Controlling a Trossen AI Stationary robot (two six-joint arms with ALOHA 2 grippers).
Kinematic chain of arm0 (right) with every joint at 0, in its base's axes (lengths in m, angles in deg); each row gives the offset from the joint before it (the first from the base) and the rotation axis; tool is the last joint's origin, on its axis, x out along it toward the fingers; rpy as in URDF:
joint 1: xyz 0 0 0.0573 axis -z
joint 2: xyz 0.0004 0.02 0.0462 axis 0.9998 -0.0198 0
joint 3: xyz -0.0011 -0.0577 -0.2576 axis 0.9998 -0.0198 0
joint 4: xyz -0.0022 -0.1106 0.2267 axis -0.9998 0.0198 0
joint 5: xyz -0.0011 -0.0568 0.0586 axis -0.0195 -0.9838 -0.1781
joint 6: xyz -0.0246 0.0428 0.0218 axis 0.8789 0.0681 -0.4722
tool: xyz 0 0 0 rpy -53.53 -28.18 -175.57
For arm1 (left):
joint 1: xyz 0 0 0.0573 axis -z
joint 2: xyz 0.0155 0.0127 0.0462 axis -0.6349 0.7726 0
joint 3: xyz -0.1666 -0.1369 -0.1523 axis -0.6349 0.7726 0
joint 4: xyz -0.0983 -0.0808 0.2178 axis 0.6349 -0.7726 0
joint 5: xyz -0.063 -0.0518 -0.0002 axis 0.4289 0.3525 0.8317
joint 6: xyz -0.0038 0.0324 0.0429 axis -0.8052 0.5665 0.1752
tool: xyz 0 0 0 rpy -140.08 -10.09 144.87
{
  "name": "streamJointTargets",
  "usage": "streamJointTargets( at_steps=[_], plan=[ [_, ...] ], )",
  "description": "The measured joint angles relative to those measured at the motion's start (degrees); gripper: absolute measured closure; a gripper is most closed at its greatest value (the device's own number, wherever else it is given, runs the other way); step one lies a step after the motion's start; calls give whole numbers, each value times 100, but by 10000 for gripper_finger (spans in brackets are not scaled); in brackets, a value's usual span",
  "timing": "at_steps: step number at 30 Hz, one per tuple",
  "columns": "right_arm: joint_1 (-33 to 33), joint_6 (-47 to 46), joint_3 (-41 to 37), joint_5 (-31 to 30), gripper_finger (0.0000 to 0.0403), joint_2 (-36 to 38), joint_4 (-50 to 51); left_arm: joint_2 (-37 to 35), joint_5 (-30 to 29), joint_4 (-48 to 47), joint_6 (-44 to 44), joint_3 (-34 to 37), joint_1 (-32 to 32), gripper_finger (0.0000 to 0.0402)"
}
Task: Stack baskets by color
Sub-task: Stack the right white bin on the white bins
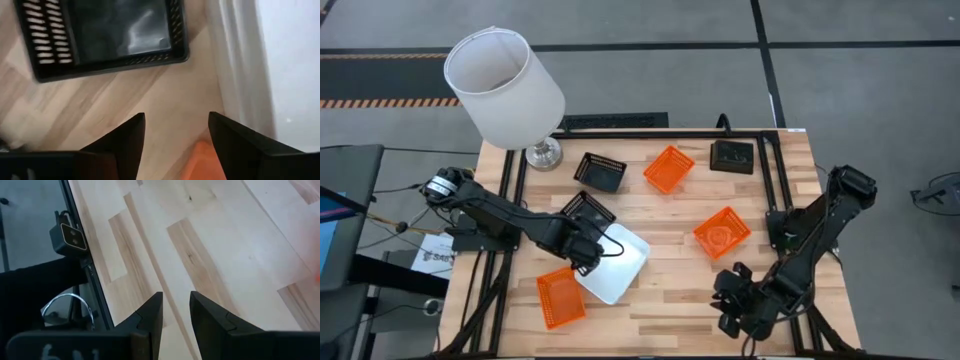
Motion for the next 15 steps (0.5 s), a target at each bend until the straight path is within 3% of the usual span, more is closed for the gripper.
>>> streamJointTargets(
  at_steps=[15],
  plan=[
    [157,2,0,-231,282,0,-43,2,265,2597,312,367,-234,194]
  ],
)
